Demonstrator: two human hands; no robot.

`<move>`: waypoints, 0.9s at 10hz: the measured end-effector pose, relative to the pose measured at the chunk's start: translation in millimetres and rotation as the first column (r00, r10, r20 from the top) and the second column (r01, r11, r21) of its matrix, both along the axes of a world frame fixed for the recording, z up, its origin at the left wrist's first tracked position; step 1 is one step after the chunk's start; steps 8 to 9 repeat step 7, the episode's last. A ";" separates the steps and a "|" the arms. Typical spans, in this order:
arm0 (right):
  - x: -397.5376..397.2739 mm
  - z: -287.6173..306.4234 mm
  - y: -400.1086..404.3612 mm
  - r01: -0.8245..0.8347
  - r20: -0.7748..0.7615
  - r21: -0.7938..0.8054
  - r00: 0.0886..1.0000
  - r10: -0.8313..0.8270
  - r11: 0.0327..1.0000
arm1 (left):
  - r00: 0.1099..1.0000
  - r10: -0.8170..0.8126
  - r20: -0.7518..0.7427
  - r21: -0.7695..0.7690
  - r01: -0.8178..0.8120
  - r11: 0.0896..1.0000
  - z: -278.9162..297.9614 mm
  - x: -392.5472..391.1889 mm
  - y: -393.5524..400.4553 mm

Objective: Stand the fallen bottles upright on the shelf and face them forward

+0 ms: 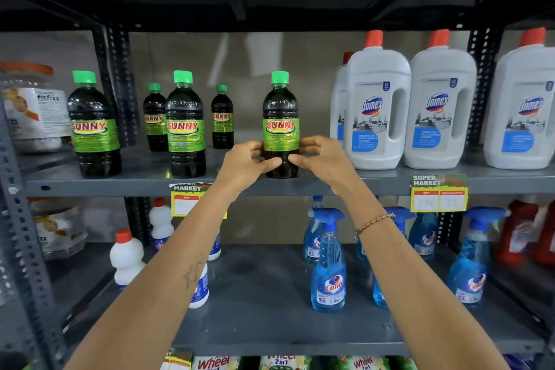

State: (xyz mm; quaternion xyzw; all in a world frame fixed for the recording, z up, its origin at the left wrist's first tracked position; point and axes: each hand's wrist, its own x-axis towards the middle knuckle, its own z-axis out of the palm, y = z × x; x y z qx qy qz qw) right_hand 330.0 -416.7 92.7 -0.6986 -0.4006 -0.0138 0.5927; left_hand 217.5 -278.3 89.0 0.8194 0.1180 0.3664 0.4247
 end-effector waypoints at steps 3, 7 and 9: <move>-16.7 0.6 0.8 0.132 0.046 0.016 0.990 -0.133 0.991 | 1.000 0.013 0.004 0.074 -0.013 0.997 -6.5 -11.9 0.7; -107.0 19.1 93.2 -0.036 0.086 0.065 0.996 0.030 0.997 | 0.909 0.270 0.317 -0.040 -0.272 0.962 -6.9 -109.5 108.7; -107.0 19.1 93.2 -0.036 0.086 0.065 0.996 0.030 0.997 | 0.909 0.270 0.317 -0.040 -0.272 0.962 -6.9 -109.5 108.7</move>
